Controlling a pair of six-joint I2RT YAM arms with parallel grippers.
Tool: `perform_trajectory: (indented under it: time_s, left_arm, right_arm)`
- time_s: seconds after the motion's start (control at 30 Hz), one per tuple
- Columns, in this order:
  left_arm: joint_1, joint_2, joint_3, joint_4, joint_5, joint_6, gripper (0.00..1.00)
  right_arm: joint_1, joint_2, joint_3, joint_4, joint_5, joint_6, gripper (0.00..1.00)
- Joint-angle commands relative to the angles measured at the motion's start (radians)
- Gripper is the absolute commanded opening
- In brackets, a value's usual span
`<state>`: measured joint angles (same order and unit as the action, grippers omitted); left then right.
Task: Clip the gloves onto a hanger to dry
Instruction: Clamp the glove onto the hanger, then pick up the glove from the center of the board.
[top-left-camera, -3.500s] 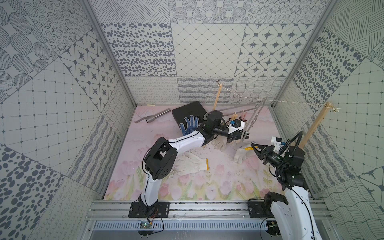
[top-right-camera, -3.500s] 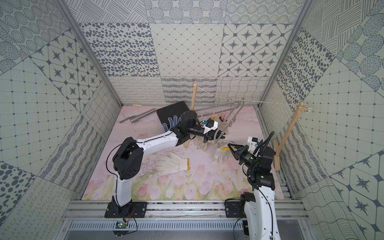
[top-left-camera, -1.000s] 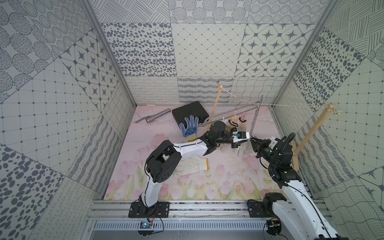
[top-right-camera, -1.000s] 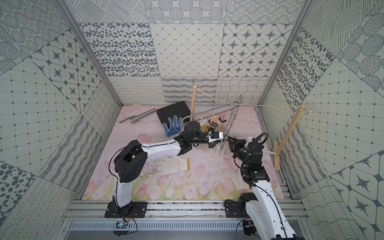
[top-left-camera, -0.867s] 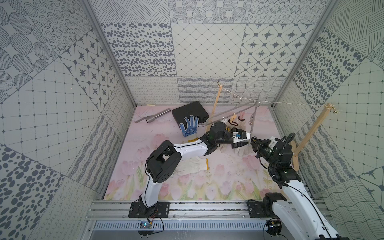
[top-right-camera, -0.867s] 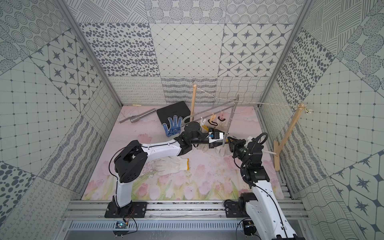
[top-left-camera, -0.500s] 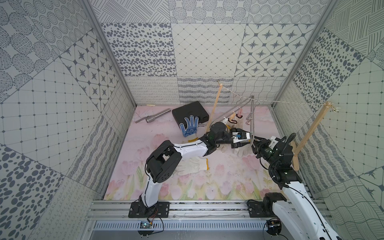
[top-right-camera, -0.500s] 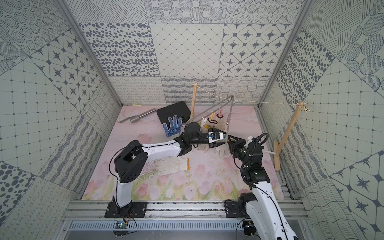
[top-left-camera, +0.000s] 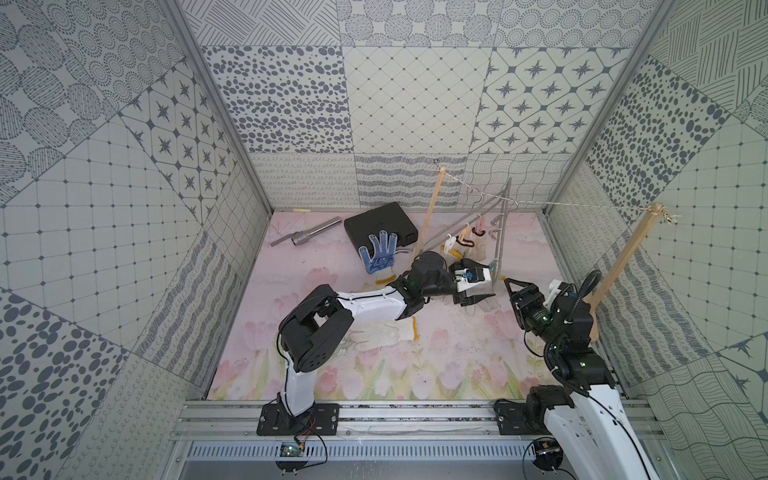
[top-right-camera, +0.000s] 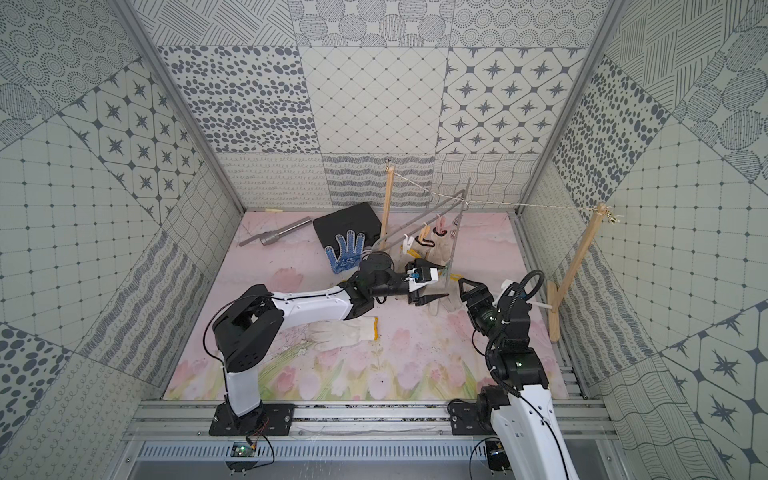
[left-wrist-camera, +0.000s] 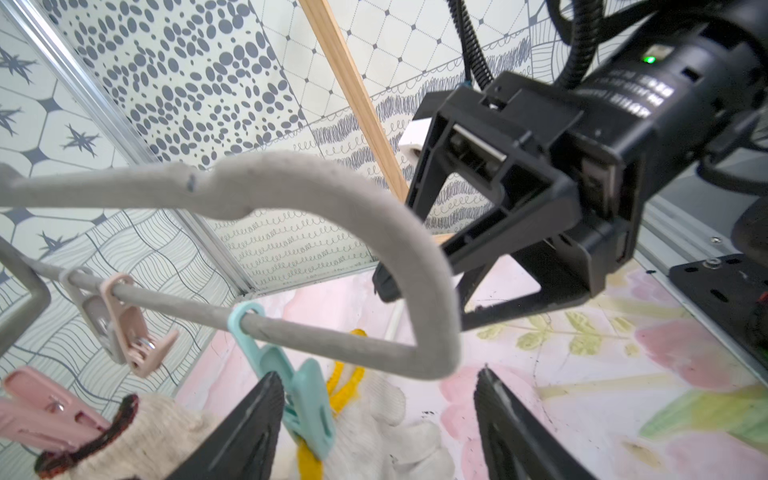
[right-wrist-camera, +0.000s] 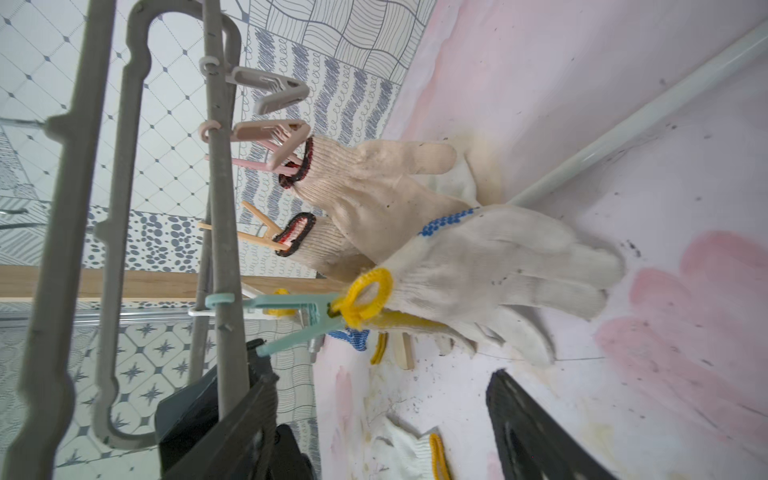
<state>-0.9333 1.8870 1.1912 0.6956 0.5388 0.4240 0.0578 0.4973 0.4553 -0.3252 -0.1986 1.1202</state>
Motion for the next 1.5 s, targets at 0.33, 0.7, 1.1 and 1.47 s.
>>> perform_trajectory:
  time_s: [0.33, 0.7, 1.1, 1.47]
  left_arm:
    - [0.007, -0.391, -0.283, -0.308, -0.450, -0.510, 0.67]
    - [0.227, -0.557, -0.369, -0.743, -0.665, -0.904, 0.63]
    - [0.440, -0.039, 0.029, -1.069, -0.636, -0.950, 0.60]
    - [0.461, 0.137, 0.149, -1.168, -0.640, -0.945, 0.46]
  right_arm:
    - [0.052, 0.107, 0.049, -0.121, -0.069, -0.318, 0.73]
    - [0.410, 0.254, 0.044, -0.052, 0.102, -0.395, 0.65]
    - [0.557, 0.189, 0.034, -0.083, 0.251, -0.341, 0.66]
    - [0.557, 0.153, -0.011, -0.077, 0.295, -0.328, 0.66]
